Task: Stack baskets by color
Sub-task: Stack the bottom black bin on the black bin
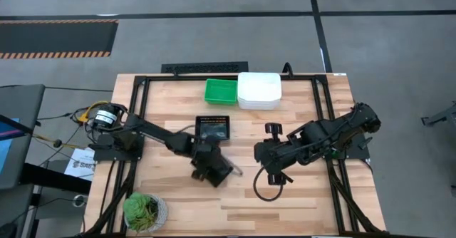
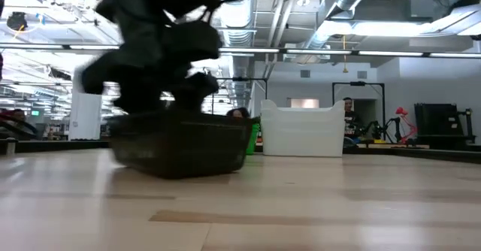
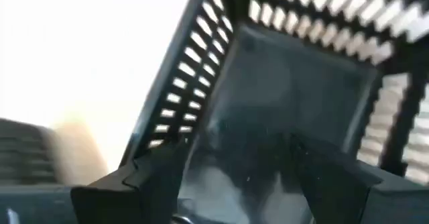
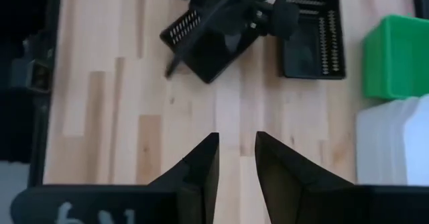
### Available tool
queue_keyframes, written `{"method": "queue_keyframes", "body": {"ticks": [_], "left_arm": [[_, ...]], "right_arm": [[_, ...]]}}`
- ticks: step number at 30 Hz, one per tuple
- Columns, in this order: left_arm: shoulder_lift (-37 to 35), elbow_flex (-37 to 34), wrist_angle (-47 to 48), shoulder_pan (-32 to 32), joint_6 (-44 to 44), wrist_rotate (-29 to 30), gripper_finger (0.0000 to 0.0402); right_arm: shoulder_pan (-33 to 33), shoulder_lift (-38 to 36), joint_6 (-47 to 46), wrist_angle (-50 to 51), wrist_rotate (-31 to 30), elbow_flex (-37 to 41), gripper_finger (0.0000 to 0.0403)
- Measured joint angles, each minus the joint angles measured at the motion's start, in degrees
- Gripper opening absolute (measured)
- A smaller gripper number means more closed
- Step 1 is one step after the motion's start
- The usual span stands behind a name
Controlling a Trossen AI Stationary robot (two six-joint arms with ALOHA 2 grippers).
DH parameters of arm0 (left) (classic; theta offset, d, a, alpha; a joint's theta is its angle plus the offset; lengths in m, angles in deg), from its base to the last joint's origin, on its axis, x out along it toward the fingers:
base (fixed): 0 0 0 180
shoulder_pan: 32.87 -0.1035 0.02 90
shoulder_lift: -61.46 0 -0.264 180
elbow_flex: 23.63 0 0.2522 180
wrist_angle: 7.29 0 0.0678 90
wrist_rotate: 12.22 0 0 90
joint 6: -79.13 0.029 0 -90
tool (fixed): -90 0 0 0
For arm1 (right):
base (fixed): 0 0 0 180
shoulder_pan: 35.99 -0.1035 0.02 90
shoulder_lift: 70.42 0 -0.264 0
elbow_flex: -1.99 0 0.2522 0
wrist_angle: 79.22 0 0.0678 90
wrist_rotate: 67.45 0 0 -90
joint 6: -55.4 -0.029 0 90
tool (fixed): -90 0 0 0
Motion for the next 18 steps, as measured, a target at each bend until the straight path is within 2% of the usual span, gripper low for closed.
{"method": "queue_keyframes", "body": {"ticks": [4,7,9,13,18], "left_arm": [[0.0,0.8,-3.9,-2.8,-2.9,-1.1,0.0256],[0.0,3.5,-4.2,-3.6,-7.0,-5.8,0.0256],[-0.1,5.7,-3.4,-3.5,-8.9,-9.9,0.0256],[-0.8,11.5,4.7,-2.2,-10.5,-16.7,0.0256],[-6.4,16.9,16.8,0.0,-10.0,-16.9,0.0256]], "right_arm": [[0.0,0.0,-1.1,0.4,-0.6,0.0,0.0118],[-0.1,0.0,-1.2,0.3,-0.8,0.0,0.0118],[0.0,0.0,-2.9,-0.1,-4.7,0.7,0.0118],[1.2,0.0,-13.6,0.9,-16.3,4.6,0.0118],[4.5,0.0,-29.0,0.0,-16.6,13.2,0.0118]]}}
